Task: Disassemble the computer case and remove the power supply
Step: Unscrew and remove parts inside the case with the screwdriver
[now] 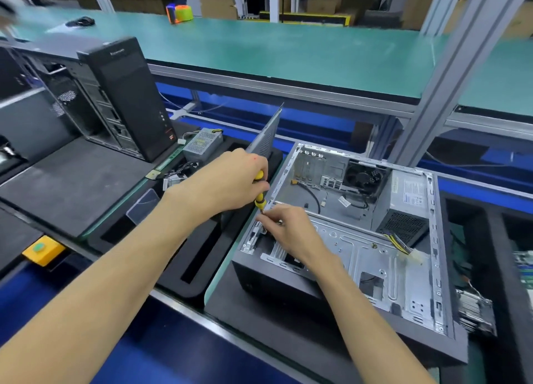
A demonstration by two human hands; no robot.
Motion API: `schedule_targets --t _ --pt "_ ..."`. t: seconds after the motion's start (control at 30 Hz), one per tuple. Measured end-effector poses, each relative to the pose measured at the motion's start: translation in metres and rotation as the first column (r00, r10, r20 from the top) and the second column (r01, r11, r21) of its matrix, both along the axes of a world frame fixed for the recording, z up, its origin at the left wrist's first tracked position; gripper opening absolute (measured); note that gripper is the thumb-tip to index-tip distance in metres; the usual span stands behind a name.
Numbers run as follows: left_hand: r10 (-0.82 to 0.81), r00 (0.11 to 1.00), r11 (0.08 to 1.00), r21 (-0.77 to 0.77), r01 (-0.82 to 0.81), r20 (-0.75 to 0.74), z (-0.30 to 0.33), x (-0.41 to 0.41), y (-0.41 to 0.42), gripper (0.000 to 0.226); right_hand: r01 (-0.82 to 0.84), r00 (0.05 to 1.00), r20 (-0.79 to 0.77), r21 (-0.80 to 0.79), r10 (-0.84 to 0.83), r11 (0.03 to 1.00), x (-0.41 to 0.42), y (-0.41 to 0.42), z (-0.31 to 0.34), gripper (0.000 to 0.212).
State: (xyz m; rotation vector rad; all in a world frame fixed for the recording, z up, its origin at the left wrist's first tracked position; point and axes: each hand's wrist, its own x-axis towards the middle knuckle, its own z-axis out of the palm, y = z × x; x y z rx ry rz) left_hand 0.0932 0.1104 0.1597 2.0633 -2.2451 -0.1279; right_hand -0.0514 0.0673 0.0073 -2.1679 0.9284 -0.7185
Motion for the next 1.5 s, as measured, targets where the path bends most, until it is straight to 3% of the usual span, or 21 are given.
schedule_targets --t 0.2,0.33,0.43,0.53,0.63,0.73,0.83,0.93,1.03,1.1,1.2,1.33,1.43,1.5 --pt "0.033 0.98 0.999 -0.042 -0.025 0.195 -0.009 -0.023 -0.007 0.019 0.075 0.993 0.085 0.017 -0.076 0.997 0.001 0.008 -0.011 0.036" --pt "0.1 0.927 0.986 -0.16 -0.044 0.361 -0.018 -0.027 0.001 0.031 0.077 0.99 0.114 0.025 -0.079 0.997 0.0 0.012 -0.012 0.026" --pt "0.073 0.874 0.976 -0.215 0.037 0.481 -0.019 -0.02 0.01 0.023 0.067 0.992 0.103 0.026 -0.069 0.997 0.001 0.014 -0.012 0.023" --pt "-0.016 0.962 0.993 -0.112 0.048 0.272 -0.016 -0.011 0.016 0.022 0.06 0.992 0.108 0.044 -0.064 0.997 0.001 0.014 -0.011 0.026" --pt "-0.112 0.988 0.993 -0.025 0.115 0.109 -0.011 -0.008 0.021 0.025 0.056 0.993 0.105 0.035 -0.059 0.998 -0.001 0.015 -0.011 0.026" --pt "-0.056 0.989 0.998 -0.028 0.061 0.136 -0.005 -0.007 0.017 0.016 0.05 0.994 0.095 -0.02 -0.048 0.999 0.0 0.017 -0.011 0.023" --pt "0.031 0.96 0.997 -0.08 -0.009 0.279 -0.005 -0.01 0.012 0.044 0.091 0.984 0.157 -0.054 -0.081 0.994 0.002 0.017 -0.009 0.014" --pt "0.103 0.897 0.987 -0.159 -0.038 0.43 -0.009 -0.017 0.011 0.059 0.092 0.978 0.197 -0.093 -0.073 0.991 0.002 0.019 -0.008 0.016" --pt "0.08 0.913 0.99 -0.138 -0.026 0.4 -0.01 -0.014 0.012 0.056 0.085 0.977 0.2 -0.057 -0.072 0.995 0.003 0.018 -0.011 0.021" --pt "-0.086 0.972 0.994 -0.042 0.097 0.22 -0.006 -0.011 0.016 0.028 0.096 0.976 0.203 -0.045 -0.085 0.994 0.003 0.017 -0.012 0.025" --pt "-0.214 0.976 0.977 0.03 0.213 0.032 -0.001 -0.012 0.02 0.028 0.097 0.973 0.212 -0.042 -0.086 0.994 0.003 0.016 -0.014 0.022" --pt "-0.125 0.99 0.99 -0.059 0.129 0.072 0.002 -0.008 0.014 0.016 0.086 0.976 0.205 -0.063 -0.071 0.994 0.004 0.015 -0.015 0.019" --pt "0.046 0.97 0.994 -0.105 -0.021 0.238 -0.002 -0.01 0.009 0.053 0.067 0.977 0.207 -0.051 -0.055 0.996 0.003 0.015 -0.015 0.017" --pt "0.098 0.948 0.985 -0.163 -0.05 0.303 -0.007 -0.011 0.012 0.061 0.048 0.976 0.215 -0.035 -0.039 0.998 0.003 0.015 -0.015 0.017"
